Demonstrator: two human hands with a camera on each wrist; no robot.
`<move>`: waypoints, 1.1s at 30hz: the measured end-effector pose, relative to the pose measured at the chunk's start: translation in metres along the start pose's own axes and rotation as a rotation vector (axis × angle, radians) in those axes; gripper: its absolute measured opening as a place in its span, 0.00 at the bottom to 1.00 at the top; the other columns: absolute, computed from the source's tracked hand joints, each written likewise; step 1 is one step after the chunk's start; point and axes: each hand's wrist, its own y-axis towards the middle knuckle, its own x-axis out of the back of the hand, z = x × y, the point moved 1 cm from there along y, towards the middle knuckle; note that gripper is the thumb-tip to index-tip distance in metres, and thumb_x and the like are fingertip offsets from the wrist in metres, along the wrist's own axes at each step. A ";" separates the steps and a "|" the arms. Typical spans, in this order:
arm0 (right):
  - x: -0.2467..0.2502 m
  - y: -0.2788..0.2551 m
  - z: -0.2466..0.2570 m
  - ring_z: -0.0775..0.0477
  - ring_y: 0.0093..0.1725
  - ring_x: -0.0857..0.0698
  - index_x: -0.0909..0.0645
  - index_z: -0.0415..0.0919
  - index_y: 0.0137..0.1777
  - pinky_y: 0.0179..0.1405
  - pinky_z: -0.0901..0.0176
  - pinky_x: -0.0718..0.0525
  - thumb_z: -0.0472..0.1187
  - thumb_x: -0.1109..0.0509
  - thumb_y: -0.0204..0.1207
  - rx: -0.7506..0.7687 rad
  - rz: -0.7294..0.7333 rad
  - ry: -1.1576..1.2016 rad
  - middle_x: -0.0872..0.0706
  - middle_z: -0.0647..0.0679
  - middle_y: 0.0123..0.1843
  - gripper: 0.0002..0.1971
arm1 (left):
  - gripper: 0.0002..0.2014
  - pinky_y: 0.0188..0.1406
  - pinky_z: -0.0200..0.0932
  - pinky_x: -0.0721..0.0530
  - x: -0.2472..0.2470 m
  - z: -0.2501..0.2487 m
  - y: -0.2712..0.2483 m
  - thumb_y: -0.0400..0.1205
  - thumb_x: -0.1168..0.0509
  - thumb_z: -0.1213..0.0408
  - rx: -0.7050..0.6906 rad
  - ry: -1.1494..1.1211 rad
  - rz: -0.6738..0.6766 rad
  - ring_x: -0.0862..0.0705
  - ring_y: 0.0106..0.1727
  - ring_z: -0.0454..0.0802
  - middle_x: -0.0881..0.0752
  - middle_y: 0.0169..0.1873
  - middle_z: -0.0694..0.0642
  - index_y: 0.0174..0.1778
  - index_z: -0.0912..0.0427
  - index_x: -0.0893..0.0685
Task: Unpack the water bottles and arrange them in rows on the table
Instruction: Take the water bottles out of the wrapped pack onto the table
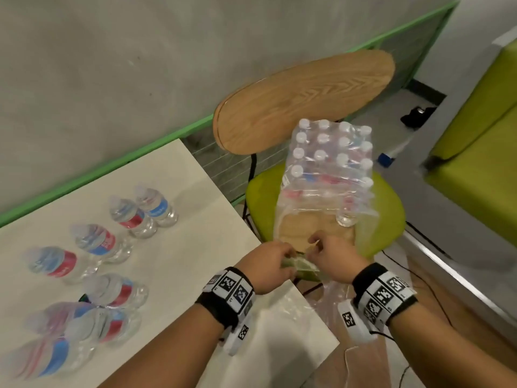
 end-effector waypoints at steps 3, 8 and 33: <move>0.009 0.018 -0.025 0.44 0.55 0.14 0.29 0.39 0.74 0.60 0.53 0.18 0.43 0.28 0.75 -0.122 -0.117 0.151 0.13 0.43 0.53 0.28 | 0.27 0.65 0.46 0.20 -0.010 -0.015 0.036 0.81 0.32 0.55 -0.006 0.010 -0.032 0.18 0.64 0.52 0.27 0.73 0.51 0.77 0.51 0.29; 0.028 0.037 -0.040 0.41 0.41 0.17 0.20 0.29 0.44 0.40 0.57 0.19 0.39 0.33 0.76 -0.258 -0.271 0.158 0.16 0.39 0.40 0.10 | 0.20 0.54 0.47 0.18 -0.007 -0.026 0.089 0.75 0.37 0.54 0.157 0.082 -0.154 0.17 0.55 0.58 0.19 0.60 0.62 0.58 0.64 0.21; 0.059 0.066 -0.056 0.34 0.66 0.20 0.23 0.34 0.70 0.60 0.49 0.23 0.37 0.49 0.88 -0.174 -0.026 -0.118 0.19 0.34 0.67 0.18 | 0.13 0.49 0.44 0.29 0.019 -0.015 0.182 0.87 0.42 0.61 0.355 -0.008 -0.265 0.18 0.62 0.59 0.16 0.60 0.60 0.64 0.61 0.18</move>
